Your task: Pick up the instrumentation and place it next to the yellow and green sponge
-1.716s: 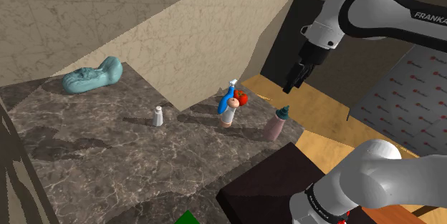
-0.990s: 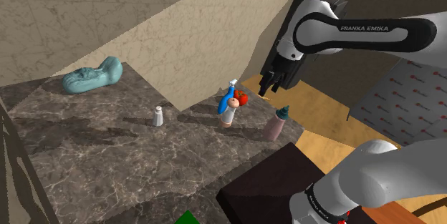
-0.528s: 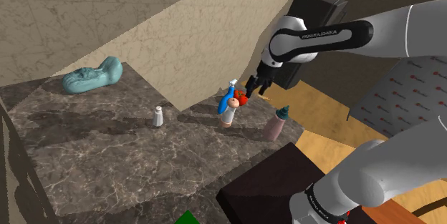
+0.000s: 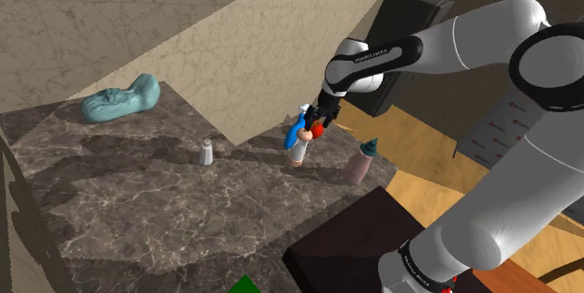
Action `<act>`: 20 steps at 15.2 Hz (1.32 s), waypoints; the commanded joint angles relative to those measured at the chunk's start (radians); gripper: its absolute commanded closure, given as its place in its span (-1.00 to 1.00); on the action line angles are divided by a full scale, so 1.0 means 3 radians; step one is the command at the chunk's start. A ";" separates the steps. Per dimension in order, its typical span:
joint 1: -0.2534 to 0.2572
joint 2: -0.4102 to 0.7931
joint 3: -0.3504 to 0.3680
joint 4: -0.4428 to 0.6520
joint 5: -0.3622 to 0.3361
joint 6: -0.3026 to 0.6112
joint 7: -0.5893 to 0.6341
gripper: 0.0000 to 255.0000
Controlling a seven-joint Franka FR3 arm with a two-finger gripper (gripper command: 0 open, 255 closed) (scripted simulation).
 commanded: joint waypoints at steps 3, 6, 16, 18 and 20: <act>-0.0036 0.0455 -0.0020 0.0301 0.0054 0.0148 -0.0015 -1.00; -0.0035 0.0546 -0.0010 0.0271 0.0075 0.0270 -0.0028 -1.00; -0.0033 0.0694 0.0007 0.0236 0.0109 0.0452 -0.0051 -1.00; -0.0033 0.0694 0.0007 0.0236 0.0109 0.0451 -0.0051 -1.00; -0.0033 0.0694 0.0007 0.0236 0.0109 0.0451 -0.0051 1.00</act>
